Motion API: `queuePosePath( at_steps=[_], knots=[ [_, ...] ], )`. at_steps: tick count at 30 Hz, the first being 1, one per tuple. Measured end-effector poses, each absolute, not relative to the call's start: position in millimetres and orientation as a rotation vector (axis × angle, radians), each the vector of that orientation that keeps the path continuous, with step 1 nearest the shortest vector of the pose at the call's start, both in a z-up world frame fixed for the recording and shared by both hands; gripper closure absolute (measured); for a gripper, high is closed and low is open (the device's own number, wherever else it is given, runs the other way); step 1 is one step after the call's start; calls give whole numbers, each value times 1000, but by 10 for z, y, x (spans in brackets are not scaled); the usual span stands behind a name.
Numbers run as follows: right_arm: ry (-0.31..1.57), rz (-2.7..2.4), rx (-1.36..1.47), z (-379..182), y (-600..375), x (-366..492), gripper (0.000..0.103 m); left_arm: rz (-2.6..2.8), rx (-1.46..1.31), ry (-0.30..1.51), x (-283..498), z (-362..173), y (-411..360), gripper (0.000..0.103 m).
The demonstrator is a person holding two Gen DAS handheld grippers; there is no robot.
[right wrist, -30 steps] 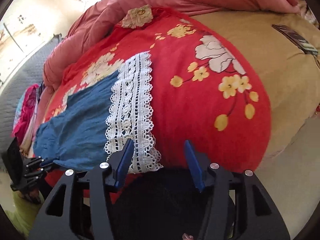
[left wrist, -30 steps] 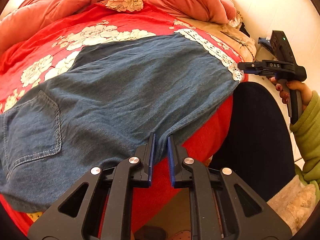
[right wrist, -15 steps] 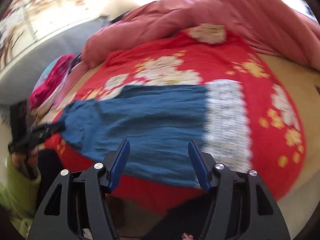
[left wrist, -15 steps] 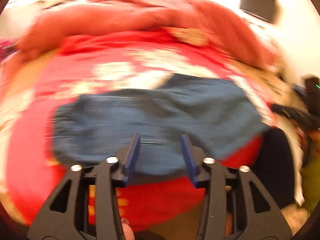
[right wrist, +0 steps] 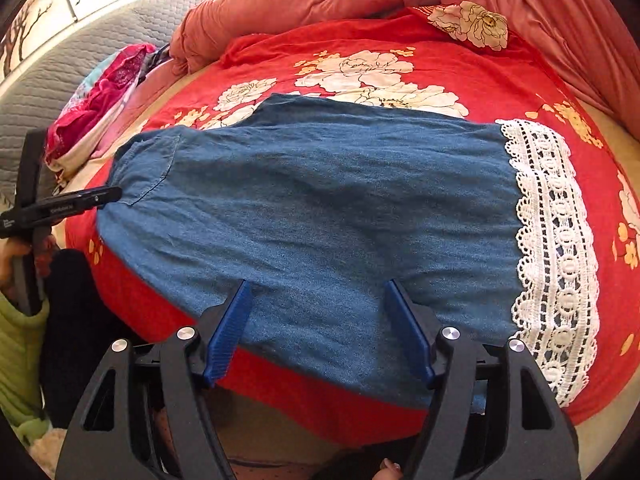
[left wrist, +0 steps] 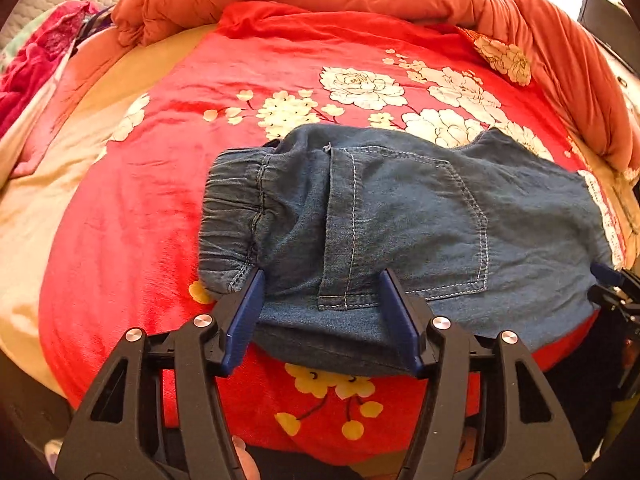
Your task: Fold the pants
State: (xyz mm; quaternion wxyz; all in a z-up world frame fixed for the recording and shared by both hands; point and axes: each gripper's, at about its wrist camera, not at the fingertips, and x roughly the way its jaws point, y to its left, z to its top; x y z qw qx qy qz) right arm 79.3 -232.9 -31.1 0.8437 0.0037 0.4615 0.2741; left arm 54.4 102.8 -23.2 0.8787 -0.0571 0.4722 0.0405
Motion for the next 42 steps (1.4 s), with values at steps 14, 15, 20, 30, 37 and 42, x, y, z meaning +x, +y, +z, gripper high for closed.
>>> queuePosePath(
  at_steps=[14, 15, 20, 30, 37, 42],
  knots=[
    [800, 450, 315, 158, -3513, 1042, 29, -187, -73, 738, 1081, 646, 230, 39],
    [808, 435, 331, 155, -3622, 1154, 29, -214, -71, 776, 1314, 599, 130, 39],
    [876, 397, 379, 2, -3908, 1605, 31, -229, -8, 849, 1860, 352, -111, 39],
    [1013, 429, 371, -370, -3808, 2394, 61, -348, -54, 936, 2151, -194, -53, 58],
    [1043, 468, 357, -506, -3724, 2509, 63, -343, -79, 989, 2261, -370, -61, 60],
    [1035, 470, 346, -529, -3715, 2491, 61, -366, -127, 1013, 2301, -453, -48, 60]
  ],
)
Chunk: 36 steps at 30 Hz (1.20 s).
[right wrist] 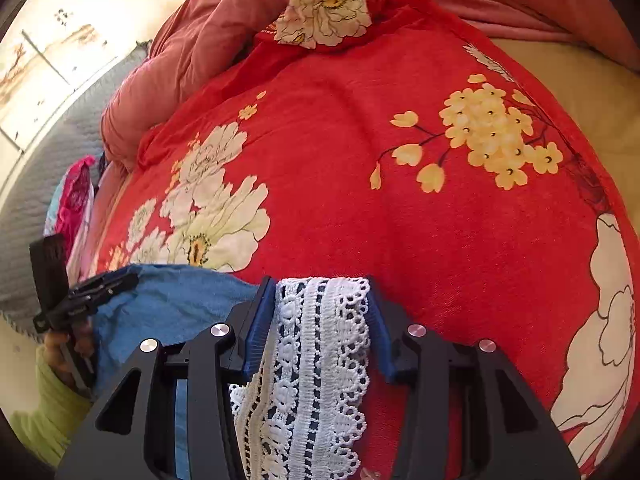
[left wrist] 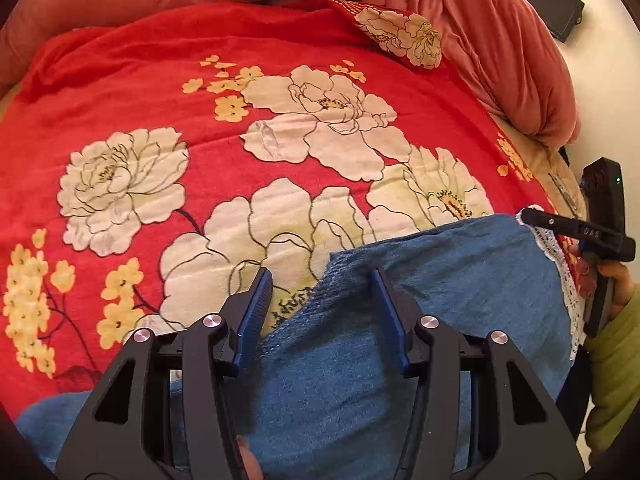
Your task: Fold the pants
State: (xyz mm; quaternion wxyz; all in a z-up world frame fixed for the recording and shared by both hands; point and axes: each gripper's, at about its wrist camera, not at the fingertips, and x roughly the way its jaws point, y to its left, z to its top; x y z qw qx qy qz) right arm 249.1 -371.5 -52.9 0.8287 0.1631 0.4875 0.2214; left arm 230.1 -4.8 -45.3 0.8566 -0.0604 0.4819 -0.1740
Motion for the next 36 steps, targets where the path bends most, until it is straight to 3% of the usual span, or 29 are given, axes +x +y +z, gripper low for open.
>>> queuePosePath(
  at_steps=[2, 3, 4, 14, 21, 27, 35, 36],
  knots=[
    [1041, 486, 334, -531, -3650, 2474, 62, -391, -156, 1023, 2305, -484, -66, 65],
    [1038, 497, 312, -511, -3612, 2449, 73, -407, -171, 1028, 2306, -498, -87, 80],
    [1030, 522, 289, -478, -3563, 2410, 77, -420, -179, 1032, 2302, -508, -107, 93],
    [800, 475, 113, 107, -3501, 2124, 79, -397, -93, 882, 2167, -205, -223, 97],
    [917, 431, 31, -219, -3304, 2458, 79, -338, -31, 927, 2271, -413, -277, 96],
    [961, 382, 13, -442, -3276, 2474, 71, -328, -20, 946, 2279, -473, -279, 95],
    [915, 286, -15, -344, -3294, 2332, 48, -315, -4, 948, 2254, -464, -296, 93],
    [902, 269, -15, -302, -3311, 2293, 41, -313, -4, 950, 2252, -462, -292, 93]
  ],
)
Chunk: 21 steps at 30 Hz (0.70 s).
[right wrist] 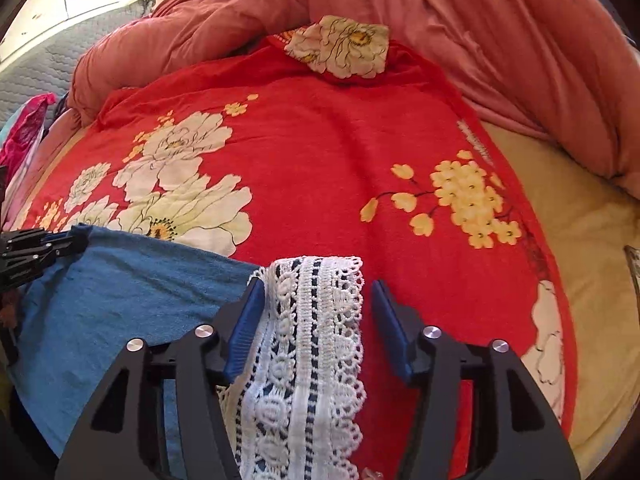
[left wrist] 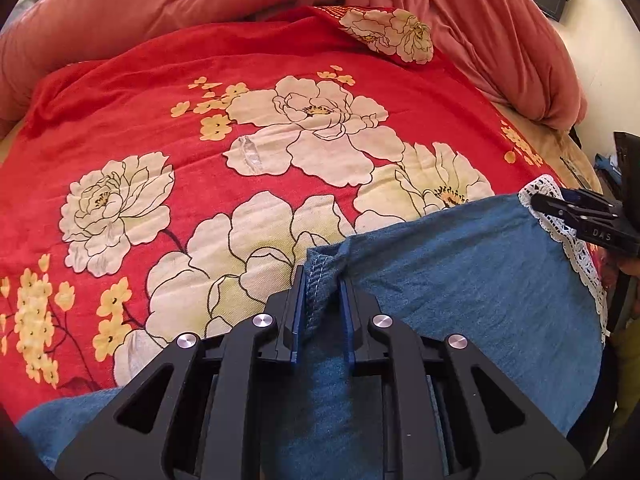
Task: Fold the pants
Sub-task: 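Lay the held edges flat and open both grippers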
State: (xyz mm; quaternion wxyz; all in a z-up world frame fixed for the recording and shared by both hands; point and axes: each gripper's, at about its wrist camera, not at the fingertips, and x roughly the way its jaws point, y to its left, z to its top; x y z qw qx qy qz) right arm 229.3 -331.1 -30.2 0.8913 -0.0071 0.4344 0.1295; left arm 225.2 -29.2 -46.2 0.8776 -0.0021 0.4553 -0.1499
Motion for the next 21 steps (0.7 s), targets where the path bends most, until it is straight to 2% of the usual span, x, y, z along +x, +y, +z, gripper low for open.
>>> queuePosePath(
  at_steps=[4, 8, 10, 21],
  knots=[
    [852, 267, 20, -150, -3378, 2133, 29, -309, -5, 948, 2249, -453, -288, 91],
    [801, 269, 67, -6, -3456, 1892, 24, -305, -15, 943, 2230, -421, -258, 89],
    [787, 266, 94, 47, -3504, 1768, 24, -301, -34, 933, 2219, -375, -208, 87],
    [737, 233, 136, 126, -3694, 1008, 24, -207, -111, 826, 1946, 25, 220, 87]
  ],
)
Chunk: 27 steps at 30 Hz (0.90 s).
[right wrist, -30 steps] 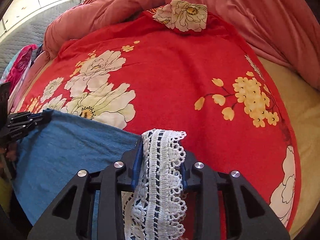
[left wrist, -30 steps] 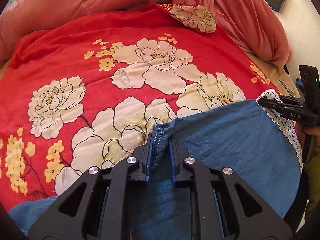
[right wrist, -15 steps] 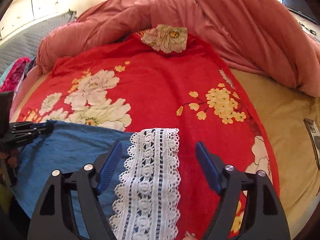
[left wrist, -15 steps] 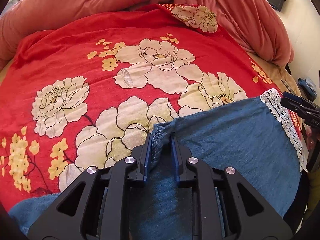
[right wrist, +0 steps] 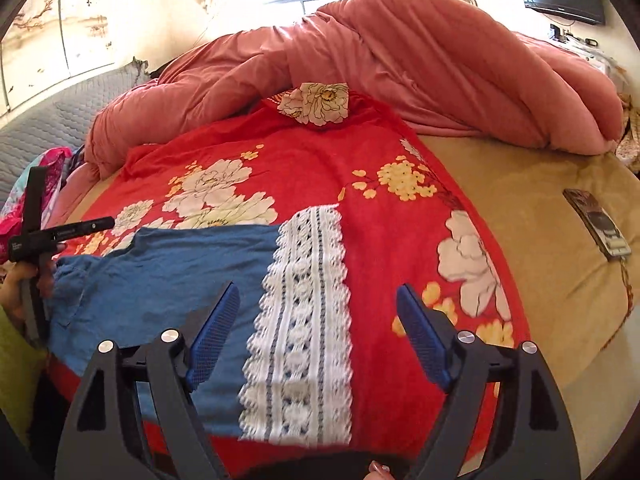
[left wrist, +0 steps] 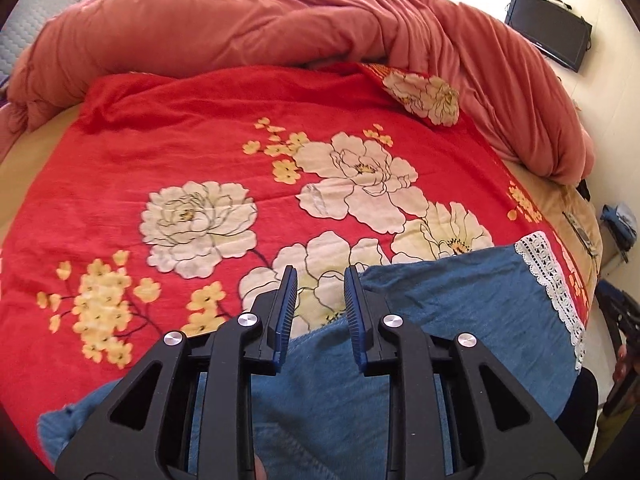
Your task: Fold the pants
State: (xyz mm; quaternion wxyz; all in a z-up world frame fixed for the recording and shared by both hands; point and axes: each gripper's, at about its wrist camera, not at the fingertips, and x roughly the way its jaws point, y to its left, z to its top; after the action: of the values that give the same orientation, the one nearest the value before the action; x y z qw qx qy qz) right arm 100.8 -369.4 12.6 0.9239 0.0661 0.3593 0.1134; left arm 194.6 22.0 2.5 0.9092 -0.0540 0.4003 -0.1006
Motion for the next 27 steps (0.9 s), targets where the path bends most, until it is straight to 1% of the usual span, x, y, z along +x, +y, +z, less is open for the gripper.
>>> queuePosePath(
  at_steps=[2, 6, 9, 12, 14, 16, 20, 27],
  knots=[
    [742, 256, 136, 108, -3626, 884, 24, -194, -119, 818, 1840, 58, 247, 84],
    [756, 314, 69, 90, -3326, 730, 24, -160, -137, 819, 1655, 115, 249, 84],
    [769, 368, 30, 65, -3092, 693, 24, -153, -109, 806, 1457, 119, 178, 77],
    [795, 394, -35, -7, -2832, 664, 24, -163, -74, 823, 1253, 36, 72, 77],
    [813, 372, -76, -60, -2781, 653, 24, -156, -47, 838, 1112, -41, 25, 73],
    [849, 330, -108, -135, -2810, 640, 24, -108, -11, 893, 991, -187, 26, 67],
    [931, 238, -116, -317, -3032, 631, 24, -54, -28, 956, 816, -408, 196, 67],
    [965, 239, -17, -405, -3233, 635, 23, -48, -39, 951, 760, -454, 252, 67]
  ],
)
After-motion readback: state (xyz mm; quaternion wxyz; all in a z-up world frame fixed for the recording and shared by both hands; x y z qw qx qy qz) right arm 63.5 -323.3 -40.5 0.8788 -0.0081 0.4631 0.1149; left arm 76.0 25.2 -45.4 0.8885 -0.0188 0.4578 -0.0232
